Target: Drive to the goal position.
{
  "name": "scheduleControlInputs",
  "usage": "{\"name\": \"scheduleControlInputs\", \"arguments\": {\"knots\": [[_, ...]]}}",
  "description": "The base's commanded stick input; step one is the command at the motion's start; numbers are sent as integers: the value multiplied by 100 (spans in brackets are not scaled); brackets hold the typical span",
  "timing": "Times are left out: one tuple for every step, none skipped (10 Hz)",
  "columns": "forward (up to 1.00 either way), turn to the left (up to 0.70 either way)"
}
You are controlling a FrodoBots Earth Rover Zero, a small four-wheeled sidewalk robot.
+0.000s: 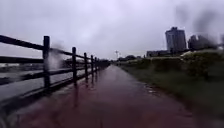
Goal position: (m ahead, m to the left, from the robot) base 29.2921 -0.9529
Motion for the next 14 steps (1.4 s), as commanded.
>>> {"name": "scheduleControlInputs", "arguments": {"knots": [[100, 6], [100, 1], [100, 1], [100, 1], [100, 1], [100, 1], [100, 1], [100, 1], [100, 1], [100, 14], [100, 12], [100, 6], [100, 1], [100, 1]]}}
